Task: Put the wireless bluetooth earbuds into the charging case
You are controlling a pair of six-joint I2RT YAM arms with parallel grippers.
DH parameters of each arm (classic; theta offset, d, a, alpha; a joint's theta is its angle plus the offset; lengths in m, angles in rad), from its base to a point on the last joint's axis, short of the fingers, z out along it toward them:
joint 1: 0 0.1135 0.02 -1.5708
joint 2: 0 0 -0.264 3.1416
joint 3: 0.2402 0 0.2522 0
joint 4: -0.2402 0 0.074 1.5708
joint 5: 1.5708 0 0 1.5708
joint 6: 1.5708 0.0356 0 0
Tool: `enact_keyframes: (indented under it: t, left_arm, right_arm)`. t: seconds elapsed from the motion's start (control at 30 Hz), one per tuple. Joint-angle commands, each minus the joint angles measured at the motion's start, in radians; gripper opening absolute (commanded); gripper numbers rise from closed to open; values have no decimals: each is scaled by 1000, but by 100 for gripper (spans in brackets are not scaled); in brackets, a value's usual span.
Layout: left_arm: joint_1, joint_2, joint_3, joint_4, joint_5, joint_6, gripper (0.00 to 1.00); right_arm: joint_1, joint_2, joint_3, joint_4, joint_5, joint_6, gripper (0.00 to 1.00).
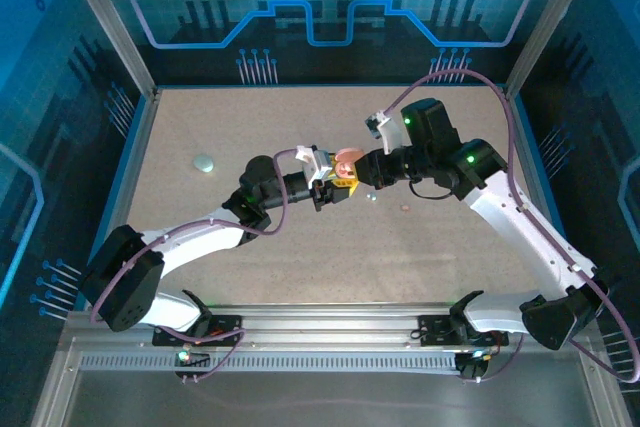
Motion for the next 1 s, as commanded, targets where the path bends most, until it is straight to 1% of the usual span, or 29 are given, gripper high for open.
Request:
enact_keyframes:
  t: [0.0,0.23,0.37,0.6,0.77,0.87,0.97]
  left_arm:
    - [-4,-5,15,47,46,21,30]
    - [-7,-2,16,50,43,20,30]
    - [-7,-7,15,48,33,21,30]
    - [-7,-6,14,52,6,20,30]
    - [-7,-4,21,51,10,18,30]
    - [-7,-6,21,48,10,18,31]
    - [-8,-7,24,43,11,20,31]
  right_arm:
    - [-10,17,25,21,19,10,15]
    - [-2,16,11,71,2,33,15]
    - [-1,13,8,54,7,25,15]
    - [8,7,13,0,-71,-23,15]
    - [14,3,4,-14,-90,-39,16]
    - [15,3,8,-16,-53,-28,16]
    - [13,1,14,-22,0,-17,19]
